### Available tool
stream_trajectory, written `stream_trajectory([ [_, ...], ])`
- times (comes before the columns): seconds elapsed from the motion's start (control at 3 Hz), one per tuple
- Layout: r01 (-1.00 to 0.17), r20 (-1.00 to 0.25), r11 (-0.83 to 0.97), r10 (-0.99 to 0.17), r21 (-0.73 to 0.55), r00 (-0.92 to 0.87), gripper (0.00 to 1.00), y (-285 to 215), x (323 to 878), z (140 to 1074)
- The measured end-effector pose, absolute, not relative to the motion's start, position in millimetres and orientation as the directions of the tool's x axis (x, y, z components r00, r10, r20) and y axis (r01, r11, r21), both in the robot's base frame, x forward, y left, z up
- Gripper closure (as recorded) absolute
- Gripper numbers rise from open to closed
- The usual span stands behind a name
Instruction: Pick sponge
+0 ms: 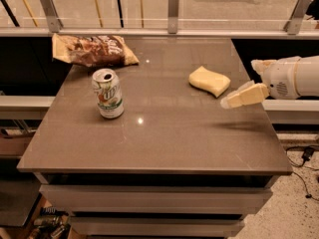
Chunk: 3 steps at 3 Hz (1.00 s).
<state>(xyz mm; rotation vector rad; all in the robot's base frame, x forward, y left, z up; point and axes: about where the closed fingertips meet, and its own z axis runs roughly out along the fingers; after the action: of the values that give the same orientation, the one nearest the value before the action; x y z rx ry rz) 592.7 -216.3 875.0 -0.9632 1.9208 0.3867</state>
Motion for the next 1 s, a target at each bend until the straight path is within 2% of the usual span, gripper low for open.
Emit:
stream_trajectory([
  [0.33, -0.774, -0.863, 0.629, -0.431, -0.077, -0.264, 0.00, -217, 607, 862],
  [1.0, -0.775, -0.802, 0.623, -0.513, -0.103, -0.306, 0.00, -205, 626, 854],
])
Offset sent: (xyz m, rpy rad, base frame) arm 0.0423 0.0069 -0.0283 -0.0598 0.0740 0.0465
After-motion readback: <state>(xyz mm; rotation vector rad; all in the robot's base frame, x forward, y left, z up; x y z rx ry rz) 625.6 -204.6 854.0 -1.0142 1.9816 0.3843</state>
